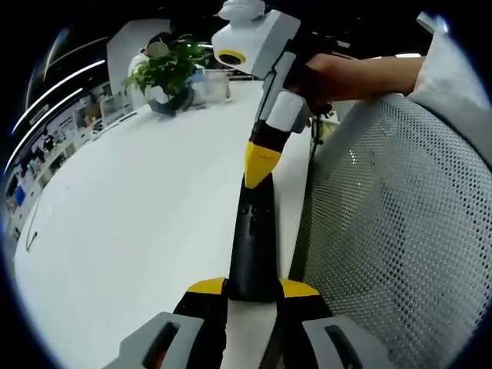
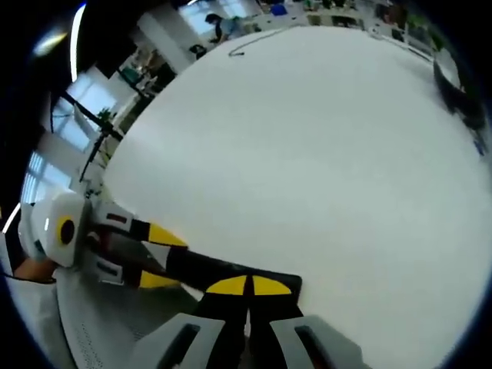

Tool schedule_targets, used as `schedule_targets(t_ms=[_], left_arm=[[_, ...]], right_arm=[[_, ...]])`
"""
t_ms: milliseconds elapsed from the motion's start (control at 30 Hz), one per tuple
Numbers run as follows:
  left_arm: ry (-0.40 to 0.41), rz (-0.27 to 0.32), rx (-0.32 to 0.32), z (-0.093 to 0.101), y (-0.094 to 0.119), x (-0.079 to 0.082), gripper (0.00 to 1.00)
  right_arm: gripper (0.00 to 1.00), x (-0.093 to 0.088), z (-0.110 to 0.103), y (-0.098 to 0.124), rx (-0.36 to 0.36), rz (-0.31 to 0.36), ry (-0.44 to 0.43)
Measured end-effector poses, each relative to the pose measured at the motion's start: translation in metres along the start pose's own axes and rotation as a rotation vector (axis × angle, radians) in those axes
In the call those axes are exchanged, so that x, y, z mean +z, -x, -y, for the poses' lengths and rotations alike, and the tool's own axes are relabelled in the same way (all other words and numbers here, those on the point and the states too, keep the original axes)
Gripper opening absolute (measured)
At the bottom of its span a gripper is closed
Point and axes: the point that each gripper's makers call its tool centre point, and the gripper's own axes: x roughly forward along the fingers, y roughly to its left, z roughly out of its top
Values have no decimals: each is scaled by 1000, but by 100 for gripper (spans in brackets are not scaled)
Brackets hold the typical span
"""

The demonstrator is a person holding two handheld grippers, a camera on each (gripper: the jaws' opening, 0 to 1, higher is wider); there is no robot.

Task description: Press the specified remote control buttons in sequence, fully releasing each button before pressing the next.

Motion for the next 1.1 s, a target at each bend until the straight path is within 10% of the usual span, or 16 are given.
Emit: schedule_targets(t_ms=[1100], left_arm=[[9,10,1,1,-1,0,24]], right_arm=[[0,1,0,-7,0,0,25]])
